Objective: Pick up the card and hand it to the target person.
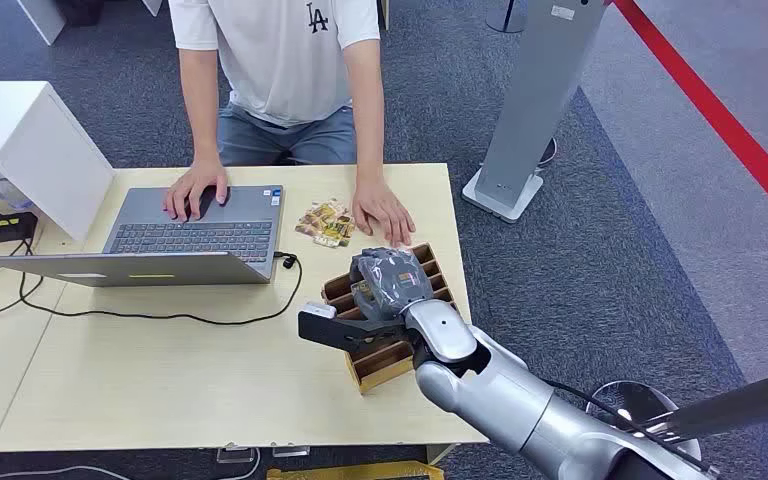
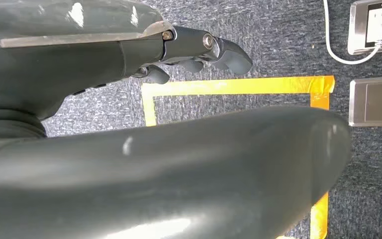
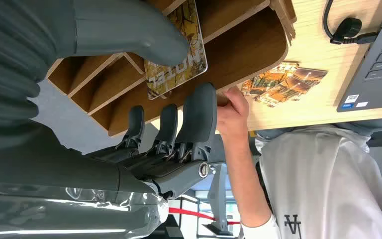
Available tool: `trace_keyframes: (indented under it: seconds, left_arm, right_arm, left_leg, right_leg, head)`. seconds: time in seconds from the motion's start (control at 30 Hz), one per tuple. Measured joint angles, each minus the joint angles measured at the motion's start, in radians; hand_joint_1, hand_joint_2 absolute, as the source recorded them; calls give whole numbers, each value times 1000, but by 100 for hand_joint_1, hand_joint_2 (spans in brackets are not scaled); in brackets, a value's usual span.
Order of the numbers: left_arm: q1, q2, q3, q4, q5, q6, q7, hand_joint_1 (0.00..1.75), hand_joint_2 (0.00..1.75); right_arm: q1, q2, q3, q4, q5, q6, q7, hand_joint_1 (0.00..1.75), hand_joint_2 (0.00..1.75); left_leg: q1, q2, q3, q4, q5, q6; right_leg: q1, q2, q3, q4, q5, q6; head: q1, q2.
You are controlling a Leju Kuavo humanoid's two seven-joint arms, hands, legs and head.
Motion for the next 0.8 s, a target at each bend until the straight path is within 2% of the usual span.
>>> trace_keyframes:
  seconds: [0.33,0.67,0.8]
  left_arm:
    - [0,0,0,0,0,-1,3,0,0]
    - [0,0,0,0,0,-2,6,0,0]
    - [0,0,0,0,-2,-3,6,0,0]
  right_arm:
    - [9,0,0,16,-3,3,-6,103,175]
    - [19,0,-4,35,11,-3,-8,158,175]
    - [19,0,-5,33,21,-2,-8,169,175]
  left_leg:
    - [0,0,0,0,0,0]
    - [0,0,0,0,0,0]
    - [0,0,0,0,0,0]
  right_leg:
    - [0,0,0,0,0,0]
    - [0,0,0,0,0,0]
    - [0,0,0,0,0,0]
  head:
    - [0,0]
    - [0,0]
    - [0,0]
